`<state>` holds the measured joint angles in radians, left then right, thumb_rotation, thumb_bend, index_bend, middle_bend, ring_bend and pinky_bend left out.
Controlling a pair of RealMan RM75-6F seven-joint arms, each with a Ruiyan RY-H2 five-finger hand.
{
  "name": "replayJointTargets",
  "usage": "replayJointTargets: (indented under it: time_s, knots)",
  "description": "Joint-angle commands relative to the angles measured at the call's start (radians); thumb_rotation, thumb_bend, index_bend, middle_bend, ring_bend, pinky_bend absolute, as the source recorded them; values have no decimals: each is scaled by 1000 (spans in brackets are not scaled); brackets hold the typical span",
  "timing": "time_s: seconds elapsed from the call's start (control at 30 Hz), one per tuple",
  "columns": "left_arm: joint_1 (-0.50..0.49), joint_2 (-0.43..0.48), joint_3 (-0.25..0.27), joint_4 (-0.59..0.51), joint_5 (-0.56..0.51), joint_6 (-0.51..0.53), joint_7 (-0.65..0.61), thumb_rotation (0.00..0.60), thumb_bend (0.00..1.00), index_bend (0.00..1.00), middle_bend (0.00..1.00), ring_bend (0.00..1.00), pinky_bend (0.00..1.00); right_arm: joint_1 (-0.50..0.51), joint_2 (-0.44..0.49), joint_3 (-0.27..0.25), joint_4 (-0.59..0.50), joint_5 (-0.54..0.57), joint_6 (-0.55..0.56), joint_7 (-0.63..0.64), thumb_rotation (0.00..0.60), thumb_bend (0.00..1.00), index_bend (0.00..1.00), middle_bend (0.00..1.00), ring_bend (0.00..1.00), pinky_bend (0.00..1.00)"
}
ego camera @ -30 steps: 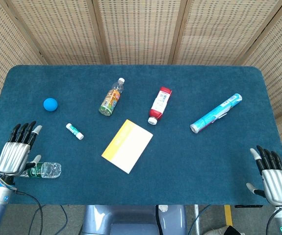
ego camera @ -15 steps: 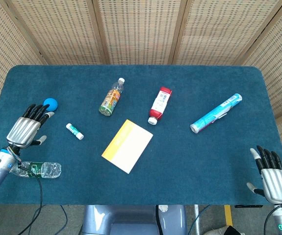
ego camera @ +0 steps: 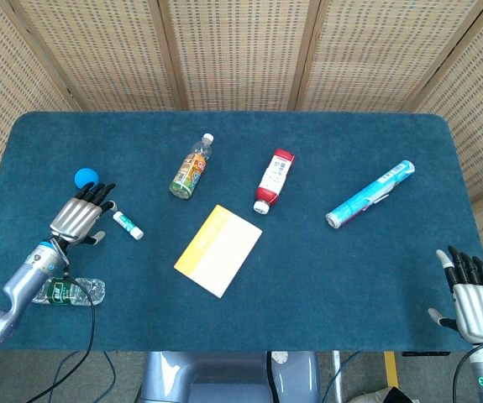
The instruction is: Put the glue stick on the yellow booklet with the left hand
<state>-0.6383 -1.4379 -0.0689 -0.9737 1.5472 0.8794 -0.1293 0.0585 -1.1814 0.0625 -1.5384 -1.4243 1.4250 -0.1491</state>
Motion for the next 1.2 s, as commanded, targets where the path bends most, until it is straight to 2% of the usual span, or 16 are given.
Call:
replayJointTargets:
  time_s: [0.03, 0.3, 0.67, 0.93, 1.2]
  knots:
    - [-20, -32, 14, 48, 2, -21, -16, 600, 315, 313, 0, 0, 0, 2, 1, 3, 4, 5, -5, 7, 600, 0, 51, 0, 0, 0]
    - [-53, -79, 21, 96, -13, -54, -30, 600, 316, 318, 0, 0, 0, 4, 2, 5, 11, 8, -6, 23, 600, 0, 51, 0, 0, 0]
    - [-85, -136, 40, 124, -27, -100, 23, 600, 322, 332, 0, 0, 0, 5, 7, 7, 10, 14, -8, 33, 600, 0, 51, 0, 0, 0]
    - [-84, -162, 41, 138, -44, -92, 49, 600, 365, 495, 0, 0, 0, 5, 8, 6, 8, 12, -6, 36, 600, 0, 51, 0, 0, 0]
    - [-80, -177, 46, 143, -51, -71, 70, 600, 396, 568, 0, 0, 0, 1, 9, 4, 4, 1, 8, 38, 600, 0, 51, 0, 0, 0]
